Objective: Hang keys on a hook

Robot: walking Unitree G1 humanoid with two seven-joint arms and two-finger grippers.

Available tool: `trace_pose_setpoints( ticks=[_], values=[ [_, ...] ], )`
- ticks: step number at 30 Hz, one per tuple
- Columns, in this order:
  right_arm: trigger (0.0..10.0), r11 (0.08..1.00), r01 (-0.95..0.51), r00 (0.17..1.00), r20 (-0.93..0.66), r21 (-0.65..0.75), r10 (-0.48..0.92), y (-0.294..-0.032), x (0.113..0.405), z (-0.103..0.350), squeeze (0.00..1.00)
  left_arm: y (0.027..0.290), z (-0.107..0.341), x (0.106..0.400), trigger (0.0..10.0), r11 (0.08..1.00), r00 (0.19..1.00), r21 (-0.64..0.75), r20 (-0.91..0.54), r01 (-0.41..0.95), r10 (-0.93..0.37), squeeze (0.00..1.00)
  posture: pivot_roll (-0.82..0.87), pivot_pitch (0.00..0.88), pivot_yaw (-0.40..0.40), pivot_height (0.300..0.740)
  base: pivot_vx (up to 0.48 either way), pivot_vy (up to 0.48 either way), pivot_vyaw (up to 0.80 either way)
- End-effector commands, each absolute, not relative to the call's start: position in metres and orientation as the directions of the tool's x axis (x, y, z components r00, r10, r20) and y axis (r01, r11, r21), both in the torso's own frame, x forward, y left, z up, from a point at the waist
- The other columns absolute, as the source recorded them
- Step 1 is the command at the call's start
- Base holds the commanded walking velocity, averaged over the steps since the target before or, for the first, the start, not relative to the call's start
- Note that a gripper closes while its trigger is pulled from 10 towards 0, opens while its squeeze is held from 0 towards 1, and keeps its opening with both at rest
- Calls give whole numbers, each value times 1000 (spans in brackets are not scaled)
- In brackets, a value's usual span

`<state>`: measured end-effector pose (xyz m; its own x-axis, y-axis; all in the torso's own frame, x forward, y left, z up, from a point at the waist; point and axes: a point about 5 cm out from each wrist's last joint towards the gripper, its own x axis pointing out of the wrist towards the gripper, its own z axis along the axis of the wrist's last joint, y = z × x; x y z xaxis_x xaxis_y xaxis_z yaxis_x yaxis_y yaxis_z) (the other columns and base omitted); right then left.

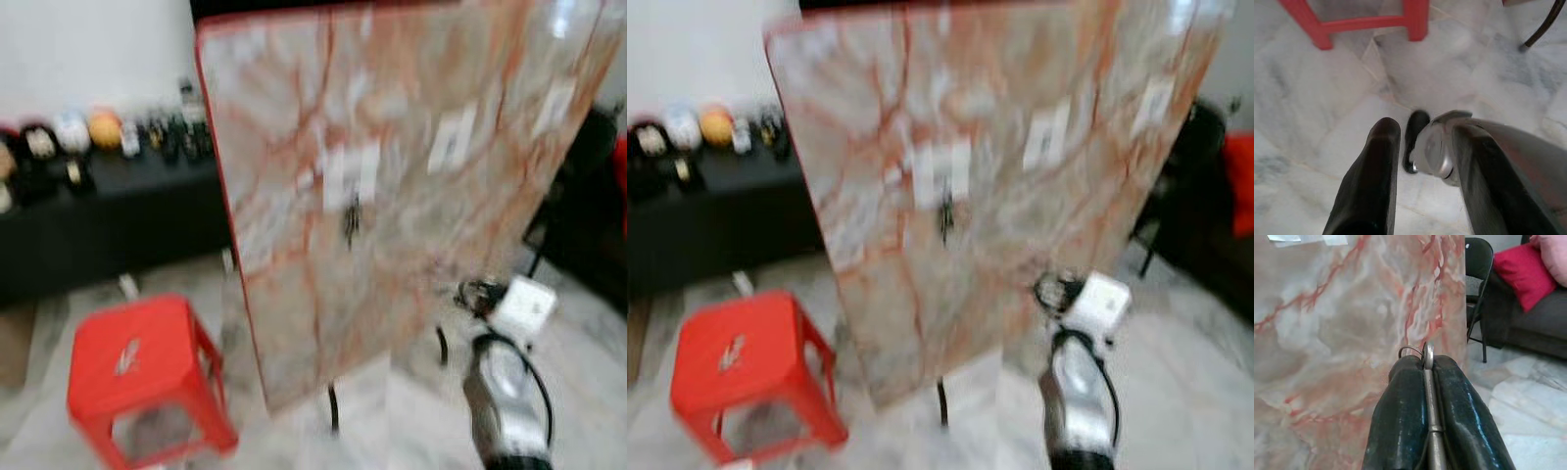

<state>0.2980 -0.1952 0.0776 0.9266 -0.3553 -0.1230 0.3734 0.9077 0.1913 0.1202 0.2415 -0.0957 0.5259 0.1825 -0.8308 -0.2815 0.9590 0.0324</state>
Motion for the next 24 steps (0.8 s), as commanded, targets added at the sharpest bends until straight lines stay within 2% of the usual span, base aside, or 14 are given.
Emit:
trace_pose_setpoints(
  ticks=[1, 9, 15, 24],
  values=[
    [10000, 912, 357, 934, -101, 201, -343, -190, 302, 83, 0, 241, -98, 114, 10000, 960, 502, 41, -845, -276, 181, 0, 50, 0, -73, 714, 0, 0, 0],
    [10000, 912, 356, 934, -100, 202, -342, -191, 303, 84, 0, 245, -96, 116, 10000, 964, 504, 52, -844, -262, 182, 0, 52, 0, -74, 714, 0, 0, 0],
    [10000, 916, 346, 938, -108, 204, -331, -188, 304, 83, 0, 252, -95, 117, 10000, 959, 505, 54, -841, -278, 194, 0, 54, 0, -79, 714, 0, -288, 0],
    [10000, 918, 339, 940, -116, 204, -321, -186, 304, 82, 0, 250, -96, 112, 10000, 952, 493, 51, -846, -301, 201, 0, 55, 0, -80, 714, 0, 0, 0]
  ],
)
